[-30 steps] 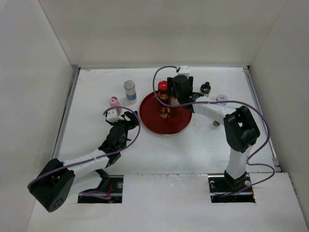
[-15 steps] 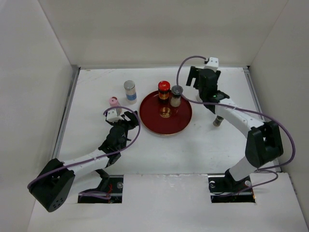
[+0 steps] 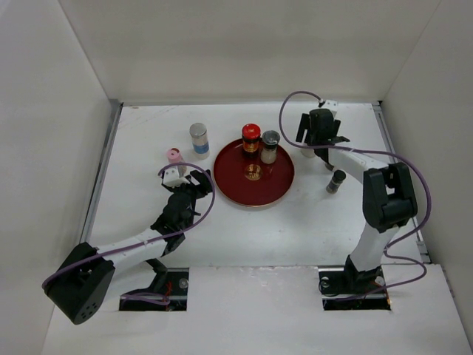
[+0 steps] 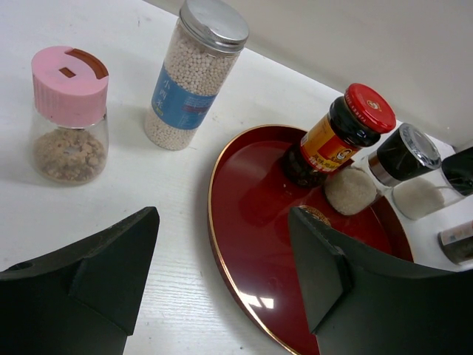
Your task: Organize the condiment bottles
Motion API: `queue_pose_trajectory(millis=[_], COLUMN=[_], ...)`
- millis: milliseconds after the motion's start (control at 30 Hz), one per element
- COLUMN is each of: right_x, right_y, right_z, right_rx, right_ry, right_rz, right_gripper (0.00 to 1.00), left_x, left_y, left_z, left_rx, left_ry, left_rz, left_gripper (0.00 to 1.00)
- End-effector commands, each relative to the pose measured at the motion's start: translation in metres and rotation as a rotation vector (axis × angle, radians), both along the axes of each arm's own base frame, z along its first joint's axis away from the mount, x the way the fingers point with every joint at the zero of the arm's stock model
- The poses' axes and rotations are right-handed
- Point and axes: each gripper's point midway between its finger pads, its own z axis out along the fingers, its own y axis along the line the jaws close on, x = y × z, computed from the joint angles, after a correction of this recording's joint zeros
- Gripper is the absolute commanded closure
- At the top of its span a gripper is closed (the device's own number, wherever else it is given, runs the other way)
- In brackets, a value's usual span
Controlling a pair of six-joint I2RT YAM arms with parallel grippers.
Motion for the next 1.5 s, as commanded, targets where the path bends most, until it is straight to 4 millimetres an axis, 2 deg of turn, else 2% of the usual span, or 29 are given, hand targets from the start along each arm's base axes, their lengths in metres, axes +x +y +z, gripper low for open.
queue_pose_trajectory(millis=[0,33,200,267,367,467,667,767,867,1033,1133,1300,1467], right_x=[0.019,0.022,0.025,0.019,-0.004,-0.032,-0.074,-0.08,-0.077,-0.074,-0.08,-0.099,-0.093], right_y=[0.009,0.009,0.006,0.003,0.017,0.04,0.086,0.103,0.119,0.124,0.132,0.16,0.183], right_z=[0.019,0.02,0.031,0.046,0.073,0.084,0.083,0.076,0.064,0.046,0.046,0.058,0.058], right_rx=[0.062,0.062,0.052,0.036,0.034,0.058,0.089,0.115,0.121,0.099,0.098,0.118,0.127], right_ry=[-0.051,-0.054,-0.111,-0.157,-0.222,-0.249,-0.255,-0.244,-0.218,-0.184,-0.177,-0.191,-0.185], right_rz=[0.022,0.02,0.0,-0.015,0.0,0.054,0.175,0.218,0.25,0.245,0.267,0.344,0.388], right_gripper=[0.15,0.18,0.5,0.54,0.54,0.54,0.53,0.53,0.52,0.52,0.52,0.52,0.52], left_x=[0.003,0.003,0.004,0.003,0.003,0.004,0.004,0.003,0.003,0.002,0.003,0.003,0.003], left_y=[-0.002,-0.002,-0.002,-0.002,-0.002,-0.002,-0.003,-0.003,-0.003,-0.001,-0.002,-0.002,-0.002], left_z=[0.016,0.016,0.016,0.016,0.016,0.016,0.017,0.017,0.017,0.019,0.017,0.018,0.017], left_rx=[-0.05,-0.051,-0.05,-0.051,-0.051,-0.05,-0.051,-0.053,-0.052,-0.058,-0.055,-0.056,-0.055], left_ry=[-0.052,-0.053,-0.052,-0.053,-0.053,-0.05,-0.053,-0.055,-0.054,-0.06,-0.055,-0.056,-0.055], left_rz=[-0.001,-0.001,-0.001,-0.001,-0.001,-0.001,-0.003,-0.003,-0.004,-0.001,-0.003,-0.001,-0.001], left_gripper=[0.31,0.31,0.31,0.31,0.31,0.31,0.31,0.31,0.31,0.31,0.31,0.31,0.31])
